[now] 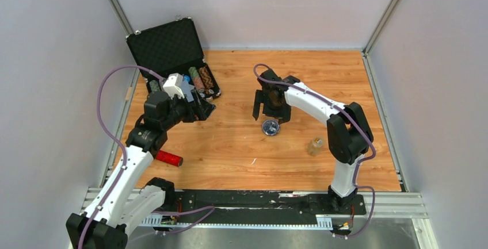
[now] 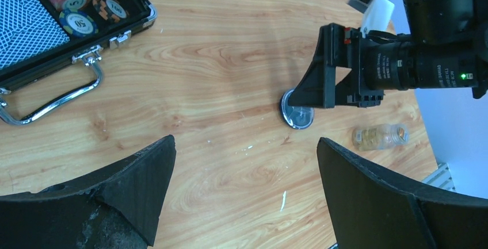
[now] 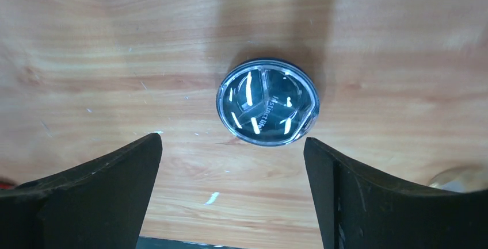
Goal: Sort the pills into containers
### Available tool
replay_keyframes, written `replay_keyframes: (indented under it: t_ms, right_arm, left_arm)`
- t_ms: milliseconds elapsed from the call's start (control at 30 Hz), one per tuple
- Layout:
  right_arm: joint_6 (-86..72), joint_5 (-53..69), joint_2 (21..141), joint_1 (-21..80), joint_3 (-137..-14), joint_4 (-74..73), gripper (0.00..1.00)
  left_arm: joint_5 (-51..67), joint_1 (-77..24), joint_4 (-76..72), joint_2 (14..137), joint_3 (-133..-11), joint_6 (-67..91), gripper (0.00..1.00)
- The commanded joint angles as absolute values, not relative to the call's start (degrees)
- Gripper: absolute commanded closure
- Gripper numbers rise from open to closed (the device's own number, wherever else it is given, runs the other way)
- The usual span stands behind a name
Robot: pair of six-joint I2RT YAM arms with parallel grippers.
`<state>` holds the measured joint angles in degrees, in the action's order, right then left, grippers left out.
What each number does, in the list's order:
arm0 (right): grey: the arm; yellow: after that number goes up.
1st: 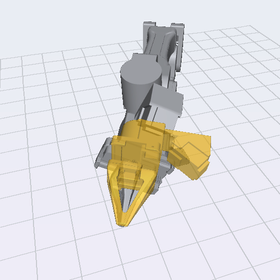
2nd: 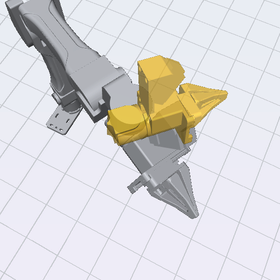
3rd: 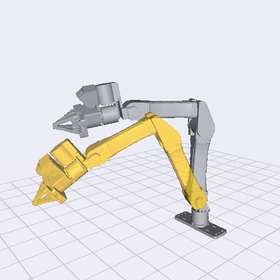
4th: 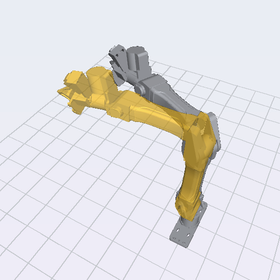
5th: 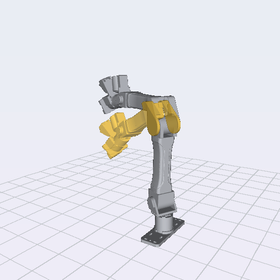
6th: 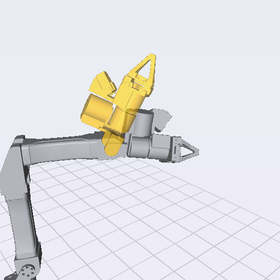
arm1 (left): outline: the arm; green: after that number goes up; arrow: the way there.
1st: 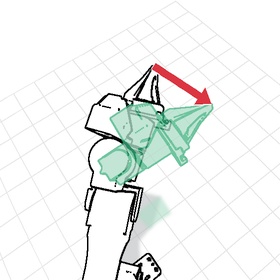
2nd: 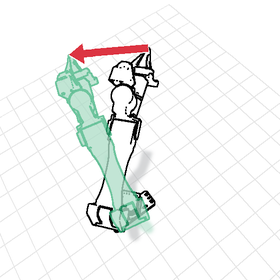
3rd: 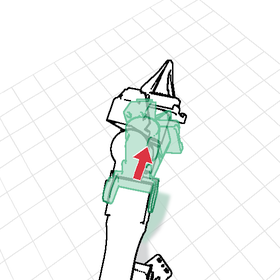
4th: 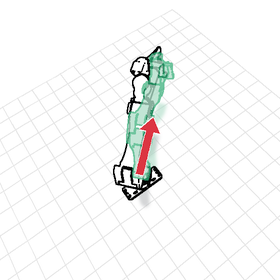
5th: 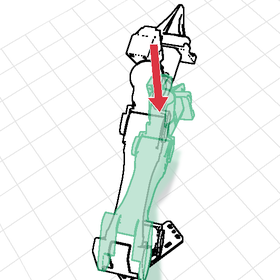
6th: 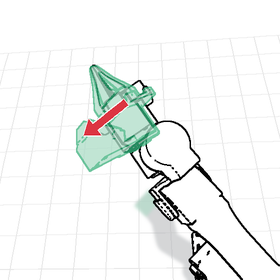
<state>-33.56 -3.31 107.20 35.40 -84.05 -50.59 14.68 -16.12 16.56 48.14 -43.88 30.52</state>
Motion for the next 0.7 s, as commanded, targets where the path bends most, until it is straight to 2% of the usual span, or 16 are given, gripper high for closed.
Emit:
replay_keyframes:
  t_ms: [0, 33, 267, 667]
  right_arm:
    - [-58.68, -6.46, 105.65, 35.01, -83.93, -54.40, 0.04]
    - [-60.45, -7.44, 106.39, 35.06, -84.52, -55.23, 0.01]
    - [-68.20, -13.61, 108.78, 34.98, -84.28, -57.27, 0.00]
    - [-61.72, -12.02, 114.22, 35.07, -84.52, -54.10, 0.06]
  left_arm:
    - [14.81, -16.35, 17.06, 48.25, -45.97, 29.73, 0.00]
    - [14.78, -16.35, 17.23, 48.25, -45.97, 29.78, 0.00]
    - [14.70, -16.35, 17.71, 47.94, -44.88, 30.07, 0.00]
    - [17.53, -16.34, 16.70, 49.26, -43.24, 30.93, 0.00]
